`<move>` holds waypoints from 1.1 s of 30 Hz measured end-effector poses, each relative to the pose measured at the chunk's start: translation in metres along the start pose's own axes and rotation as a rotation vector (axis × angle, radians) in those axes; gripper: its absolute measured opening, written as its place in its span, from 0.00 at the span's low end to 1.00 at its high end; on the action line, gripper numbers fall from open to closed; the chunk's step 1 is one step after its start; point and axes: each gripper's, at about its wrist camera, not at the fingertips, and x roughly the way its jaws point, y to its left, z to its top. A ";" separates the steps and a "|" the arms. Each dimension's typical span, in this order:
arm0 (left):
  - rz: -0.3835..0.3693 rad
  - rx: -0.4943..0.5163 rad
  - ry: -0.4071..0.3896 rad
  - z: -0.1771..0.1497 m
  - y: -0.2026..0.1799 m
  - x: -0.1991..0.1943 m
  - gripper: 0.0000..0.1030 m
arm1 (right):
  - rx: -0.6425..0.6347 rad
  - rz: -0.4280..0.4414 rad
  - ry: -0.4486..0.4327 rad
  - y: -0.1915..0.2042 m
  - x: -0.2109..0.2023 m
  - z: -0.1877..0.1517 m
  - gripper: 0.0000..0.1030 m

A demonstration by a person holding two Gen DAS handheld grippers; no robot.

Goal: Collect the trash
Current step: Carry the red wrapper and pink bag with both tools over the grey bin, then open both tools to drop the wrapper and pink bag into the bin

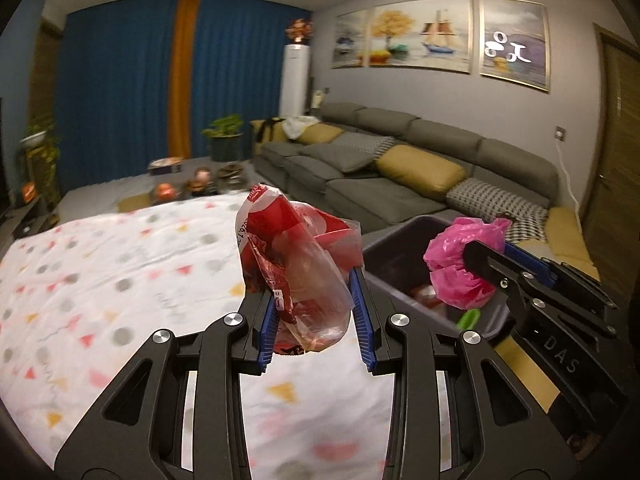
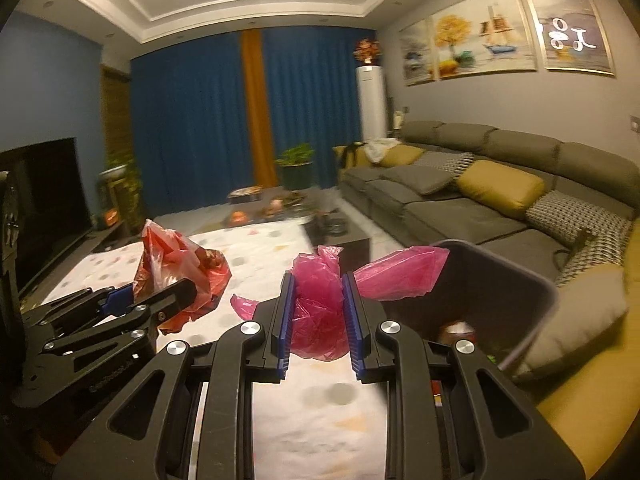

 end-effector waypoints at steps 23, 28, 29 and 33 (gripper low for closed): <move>-0.268 0.060 0.073 -0.001 -0.094 0.121 0.34 | 0.084 -0.142 0.064 -0.100 0.041 -0.013 0.25; -0.309 0.025 0.098 -0.006 -0.090 0.134 0.39 | 0.102 -0.142 0.075 -0.103 0.048 -0.014 0.25; -0.315 0.025 0.101 -0.007 -0.089 0.135 0.40 | 0.104 -0.141 0.076 -0.104 0.049 -0.013 0.25; -0.326 0.023 0.094 -0.009 -0.086 0.138 0.58 | 0.112 -0.134 0.081 -0.108 0.053 -0.013 0.27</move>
